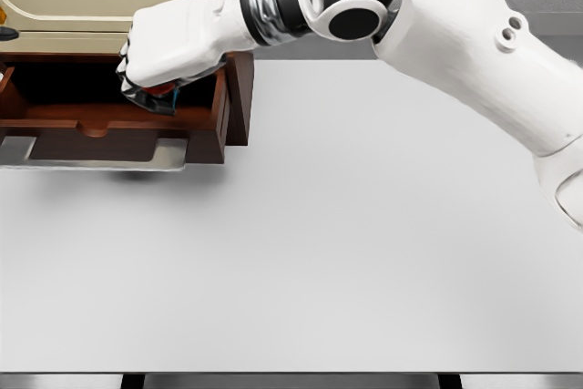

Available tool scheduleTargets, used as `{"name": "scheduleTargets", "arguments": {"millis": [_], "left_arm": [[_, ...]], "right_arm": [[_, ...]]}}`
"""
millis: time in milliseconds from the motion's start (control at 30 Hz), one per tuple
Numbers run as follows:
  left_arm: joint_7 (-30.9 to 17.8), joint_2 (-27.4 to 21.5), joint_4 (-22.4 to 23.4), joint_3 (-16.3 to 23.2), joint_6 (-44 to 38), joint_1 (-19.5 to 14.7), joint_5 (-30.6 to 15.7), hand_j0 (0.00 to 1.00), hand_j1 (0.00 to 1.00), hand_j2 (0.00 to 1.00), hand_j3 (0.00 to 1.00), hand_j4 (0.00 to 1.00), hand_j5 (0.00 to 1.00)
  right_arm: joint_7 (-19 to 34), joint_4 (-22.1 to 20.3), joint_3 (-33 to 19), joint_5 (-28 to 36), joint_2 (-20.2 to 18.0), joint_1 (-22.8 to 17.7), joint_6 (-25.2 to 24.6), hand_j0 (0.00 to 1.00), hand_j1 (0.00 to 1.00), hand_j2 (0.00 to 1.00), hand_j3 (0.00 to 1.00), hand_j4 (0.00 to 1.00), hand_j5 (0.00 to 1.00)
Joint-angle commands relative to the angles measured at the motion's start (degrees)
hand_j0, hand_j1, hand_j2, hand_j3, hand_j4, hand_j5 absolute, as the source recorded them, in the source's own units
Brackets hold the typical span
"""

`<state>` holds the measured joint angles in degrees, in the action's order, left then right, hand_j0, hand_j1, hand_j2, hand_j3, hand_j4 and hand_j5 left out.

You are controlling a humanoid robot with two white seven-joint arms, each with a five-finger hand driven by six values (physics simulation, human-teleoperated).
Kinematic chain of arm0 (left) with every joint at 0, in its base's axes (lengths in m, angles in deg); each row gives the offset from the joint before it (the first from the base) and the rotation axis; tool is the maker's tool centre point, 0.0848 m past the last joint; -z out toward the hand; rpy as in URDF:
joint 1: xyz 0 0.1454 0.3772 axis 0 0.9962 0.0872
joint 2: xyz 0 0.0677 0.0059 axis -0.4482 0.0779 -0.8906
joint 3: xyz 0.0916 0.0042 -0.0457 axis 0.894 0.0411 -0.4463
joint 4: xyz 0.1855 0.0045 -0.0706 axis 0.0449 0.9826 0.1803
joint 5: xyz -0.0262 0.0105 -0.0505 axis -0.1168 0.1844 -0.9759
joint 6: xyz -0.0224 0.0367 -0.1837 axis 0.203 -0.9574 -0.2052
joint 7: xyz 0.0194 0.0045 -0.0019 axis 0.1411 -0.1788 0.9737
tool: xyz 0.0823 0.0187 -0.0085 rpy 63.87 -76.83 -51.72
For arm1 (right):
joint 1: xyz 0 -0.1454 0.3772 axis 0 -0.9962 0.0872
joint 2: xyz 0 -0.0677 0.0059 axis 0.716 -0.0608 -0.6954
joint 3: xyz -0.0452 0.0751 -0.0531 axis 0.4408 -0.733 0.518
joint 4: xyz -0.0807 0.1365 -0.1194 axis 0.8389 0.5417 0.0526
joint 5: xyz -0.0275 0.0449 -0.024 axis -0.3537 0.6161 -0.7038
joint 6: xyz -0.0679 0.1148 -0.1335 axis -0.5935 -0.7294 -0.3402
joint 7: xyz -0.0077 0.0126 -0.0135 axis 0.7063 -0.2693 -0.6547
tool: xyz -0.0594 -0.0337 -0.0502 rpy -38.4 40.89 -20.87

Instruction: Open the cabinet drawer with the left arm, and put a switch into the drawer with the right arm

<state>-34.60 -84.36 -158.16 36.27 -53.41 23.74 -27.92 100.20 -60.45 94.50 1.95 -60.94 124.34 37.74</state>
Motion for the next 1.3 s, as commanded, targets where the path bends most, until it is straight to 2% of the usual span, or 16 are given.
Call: {"name": "scheduleTargets", "arguments": {"millis": [0,133,433,467,533,600,700,833,900,933,967,1033,1100,1133,1200,1267], "left_arm": [[0.02,0.01,0.06,-0.06,-0.15,-0.01,-0.41,1.0,1.0,1.0,1.0,1.0,1.0],[0.02,0.01,0.06,-0.06,-0.15,-0.01,-0.24,1.0,1.0,1.0,1.0,1.0,1.0],[0.02,-0.08,-0.11,-0.06,-0.15,-0.01,0.64,1.0,1.0,1.0,1.0,1.0,1.0],[0.02,-0.08,-0.11,-0.06,-0.15,-0.01,0.64,1.0,1.0,1.0,1.0,1.0,1.0],[0.02,-0.08,-0.11,-0.06,-0.15,-0.01,0.82,1.0,1.0,1.0,1.0,1.0,1.0],[0.02,-0.08,-0.11,-0.06,-0.15,-0.01,0.82,1.0,1.0,1.0,1.0,1.0,1.0],[0.02,-0.08,-0.11,-0.06,-0.15,-0.01,0.82,1.0,1.0,1.0,1.0,1.0,1.0],[0.02,0.01,-0.11,-0.06,-0.15,-0.01,0.9,1.0,1.0,1.0,1.0,1.0,1.0],[0.02,0.01,-0.11,-0.06,-0.15,-0.01,0.9,1.0,1.0,1.0,1.0,1.0,1.0],[0.02,0.01,-0.2,-0.06,-0.15,-0.01,0.9,1.0,1.0,1.0,1.0,1.0,1.0],[0.02,-0.08,-0.2,0.03,-0.15,-0.01,0.9,1.0,1.0,1.0,1.0,1.0,1.0],[0.02,-0.08,-0.81,-0.06,-0.15,-0.01,0.9,1.0,1.0,1.0,1.0,1.0,1.0],[0.02,-0.08,-0.99,-0.06,-0.15,-0.01,0.9,1.0,1.0,1.0,1.0,1.0,1.0],[0.02,-0.08,-0.9,-0.06,-0.15,-0.01,0.9,1.0,1.0,1.0,1.0,1.0,1.0],[0.02,-0.08,-0.99,-0.06,-0.15,-0.01,0.9,1.0,1.0,1.0,1.0,1.0,1.0],[0.02,1.59,-5.38,-0.23,-0.15,-0.01,2.92,1.0,1.0,1.0,1.0,1.0,1.0]], "right_arm": [[-0.05,4.84,0.6,0.1,2.81,0.17,-0.17,0.46,0.46,0.46,0.46,0.46,0.46],[-0.05,11.87,0.69,0.09,6.06,1.41,-0.17,0.46,0.46,0.46,0.46,0.46,0.46],[-0.05,19.87,1.57,-0.35,10.1,2.37,-0.17,0.52,0.52,0.52,0.52,0.52,0.52],[-0.05,21.27,1.57,-0.52,10.1,2.37,-0.17,0.59,0.59,0.59,0.59,0.59,0.59],[-0.05,23.47,1.22,-2.89,10.1,3.16,-0.17,1.0,1.0,1.0,1.0,1.0,1.0],[-0.05,23.47,1.22,-3.6,10.1,3.08,-0.17,1.0,1.0,1.0,1.0,1.0,1.0],[-0.05,22.6,2.71,-3.6,10.1,3.08,-0.17,1.0,1.0,1.0,1.0,1.0,1.0],[-0.05,16.71,3.94,-3.42,10.1,2.9,-0.17,1.0,1.0,1.0,1.0,1.0,1.0],[-0.05,9.77,3.85,-3.16,10.1,2.46,-0.17,1.0,1.0,1.0,1.0,1.0,1.0],[-0.05,1.7,2.98,-2.98,9.23,2.29,-0.17,1.0,1.0,1.0,1.0,1.0,1.0],[-0.05,-9.37,0.26,-2.02,2.03,1.32,-0.17,1.0,1.0,1.0,1.0,1.0,1.0],[-0.05,-21.7,-11.25,1.14,-13.7,-3.16,-0.17,1.0,1.0,1.0,1.0,1.0,1.0],[-0.05,-21.7,-20.22,8.08,-26.26,-8.25,-0.17,1.0,1.0,1.0,1.0,1.0,1.0],[-0.05,-21.44,-20.76,9.06,-32.16,-11.24,-0.17,1.0,1.0,1.0,1.0,1.0,1.0],[-0.05,-21.26,-20.84,9.23,-38.23,-17.05,-0.17,1.0,1.0,1.0,1.0,1.0,1.0],[-0.05,-21.26,-20.05,9.85,-41.84,-23.11,-0.17,1.0,1.0,1.0,1.0,1.0,1.0]]}}
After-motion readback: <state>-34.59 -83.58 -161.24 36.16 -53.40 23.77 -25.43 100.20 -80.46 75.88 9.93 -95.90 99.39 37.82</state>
